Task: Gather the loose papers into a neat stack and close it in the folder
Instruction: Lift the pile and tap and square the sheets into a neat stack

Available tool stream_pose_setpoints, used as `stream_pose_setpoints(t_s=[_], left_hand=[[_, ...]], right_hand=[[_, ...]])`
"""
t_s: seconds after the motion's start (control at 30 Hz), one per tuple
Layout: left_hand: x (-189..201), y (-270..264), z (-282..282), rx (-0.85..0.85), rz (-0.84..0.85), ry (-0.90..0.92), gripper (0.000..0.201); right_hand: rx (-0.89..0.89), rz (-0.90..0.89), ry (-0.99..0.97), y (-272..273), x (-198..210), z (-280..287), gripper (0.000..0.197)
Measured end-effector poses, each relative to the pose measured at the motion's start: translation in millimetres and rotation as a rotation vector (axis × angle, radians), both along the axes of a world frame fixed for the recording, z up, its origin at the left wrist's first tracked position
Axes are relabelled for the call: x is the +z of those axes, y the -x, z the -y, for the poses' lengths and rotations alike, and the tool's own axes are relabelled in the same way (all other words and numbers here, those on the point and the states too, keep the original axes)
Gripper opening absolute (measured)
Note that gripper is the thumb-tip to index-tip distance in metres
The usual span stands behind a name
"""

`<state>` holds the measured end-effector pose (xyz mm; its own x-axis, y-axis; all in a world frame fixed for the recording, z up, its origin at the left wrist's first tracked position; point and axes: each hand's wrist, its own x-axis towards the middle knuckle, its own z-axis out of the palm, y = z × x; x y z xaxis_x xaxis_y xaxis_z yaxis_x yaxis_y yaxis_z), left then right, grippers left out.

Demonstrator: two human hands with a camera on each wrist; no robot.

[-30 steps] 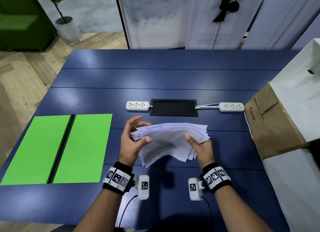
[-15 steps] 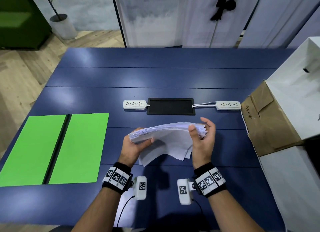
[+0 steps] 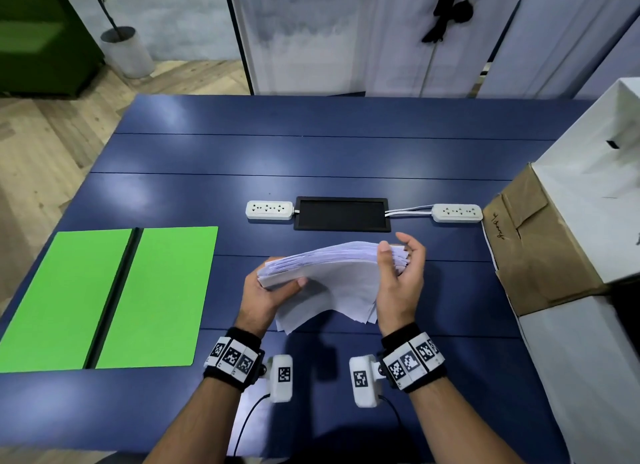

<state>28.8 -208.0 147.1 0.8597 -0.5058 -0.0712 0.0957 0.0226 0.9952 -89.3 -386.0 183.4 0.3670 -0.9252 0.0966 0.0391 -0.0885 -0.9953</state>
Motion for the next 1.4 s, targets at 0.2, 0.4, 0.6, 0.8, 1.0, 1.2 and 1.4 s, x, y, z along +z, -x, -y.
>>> stream_pose_setpoints(t_s=[0.2, 0.4, 0.6, 0.8, 1.0, 1.2, 1.4], left_hand=[[7, 7, 6, 0.05, 0.018, 0.1, 0.037], [20, 19, 25, 0.302, 0.147, 0.113, 0.036], [18, 19, 27, 0.365, 0.204, 0.123, 0.033], [16, 20, 24, 0.344, 0.216, 0.11, 0.033], [16, 18, 22, 0.345, 0.198, 0.129, 0.029], [14, 17, 15, 0.25, 0.185, 0.099, 0.038], [10, 10, 12, 0.182, 0.111, 0.007, 0.02]], right_hand=[[-0.01, -0.069, 0.048, 1, -2, 0, 0.015], [-0.015, -0.083, 0.024, 1, 1, -4, 0.025], [-0.03, -0.047, 0.02, -2, 1, -6, 0.015], [-0.054, -0.022, 0.005, -5, 0, -5, 0.011], [-0.068, -0.039, 0.003, -8, -6, -1, 0.006], [-0.006, -0.021, 0.014, -7, -6, 0, 0.011], [0.31, -0.054, 0.015, 9, -23, 11, 0.086]])
